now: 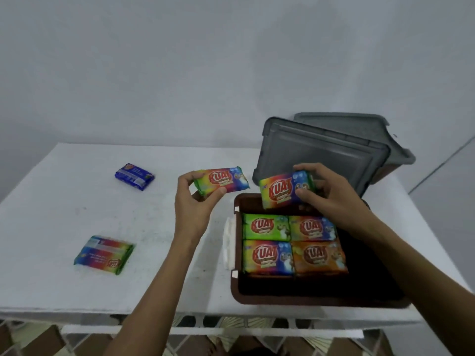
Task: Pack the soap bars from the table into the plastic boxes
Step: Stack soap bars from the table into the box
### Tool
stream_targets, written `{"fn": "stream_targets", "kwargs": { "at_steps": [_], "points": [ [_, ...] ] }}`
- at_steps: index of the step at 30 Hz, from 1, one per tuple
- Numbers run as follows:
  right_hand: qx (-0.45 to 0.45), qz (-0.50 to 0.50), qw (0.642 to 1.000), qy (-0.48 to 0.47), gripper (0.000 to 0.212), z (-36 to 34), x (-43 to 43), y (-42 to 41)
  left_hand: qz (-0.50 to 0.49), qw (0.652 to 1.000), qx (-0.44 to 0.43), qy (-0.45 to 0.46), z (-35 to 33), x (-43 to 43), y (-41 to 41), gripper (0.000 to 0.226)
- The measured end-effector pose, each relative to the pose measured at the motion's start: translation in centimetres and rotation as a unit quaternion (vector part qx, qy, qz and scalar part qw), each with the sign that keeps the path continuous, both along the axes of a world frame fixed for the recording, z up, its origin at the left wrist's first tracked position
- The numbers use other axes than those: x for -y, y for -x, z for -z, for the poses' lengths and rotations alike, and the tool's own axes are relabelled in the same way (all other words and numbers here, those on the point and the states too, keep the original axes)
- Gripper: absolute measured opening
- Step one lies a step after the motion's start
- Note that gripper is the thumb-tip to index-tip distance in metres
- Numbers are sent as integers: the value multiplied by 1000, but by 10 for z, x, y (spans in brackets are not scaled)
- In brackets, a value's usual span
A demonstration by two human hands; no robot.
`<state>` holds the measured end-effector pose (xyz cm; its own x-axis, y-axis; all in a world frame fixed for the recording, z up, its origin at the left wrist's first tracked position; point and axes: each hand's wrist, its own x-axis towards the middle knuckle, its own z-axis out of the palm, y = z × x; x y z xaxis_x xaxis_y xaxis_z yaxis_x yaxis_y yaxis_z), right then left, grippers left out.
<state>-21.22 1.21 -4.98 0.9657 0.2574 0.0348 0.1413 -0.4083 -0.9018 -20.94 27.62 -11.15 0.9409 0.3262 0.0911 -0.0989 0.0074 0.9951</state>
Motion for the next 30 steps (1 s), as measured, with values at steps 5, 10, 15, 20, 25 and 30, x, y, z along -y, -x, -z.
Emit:
{"fn": "stream_targets", "kwargs": {
  "at_steps": [5, 10, 15, 20, 25, 30],
  "points": [
    [-94, 6, 995, -44, 36, 12, 18, 21, 10, 999, -15, 30, 6, 30, 9, 51],
    [-183, 2, 980, -82, 35, 40, 9, 26, 18, 998, -41, 44, 11, 46, 15, 50],
    [-188, 69, 980, 2, 41, 58, -5, 19, 11, 999, -42, 28, 10, 48, 15, 50],
    [-120, 87, 984, 99, 43, 74, -18, 18, 8, 999, -44, 20, 10, 49, 15, 50],
    [-80, 87, 982, 146, 46, 73, -24, 16, 17, 999, -43, 13, 10, 49, 16, 51],
    [-94, 84, 981, 147, 46, 74, -23, 14, 35, 999, -35, 13, 6, 51, 18, 50]
  ]
}}
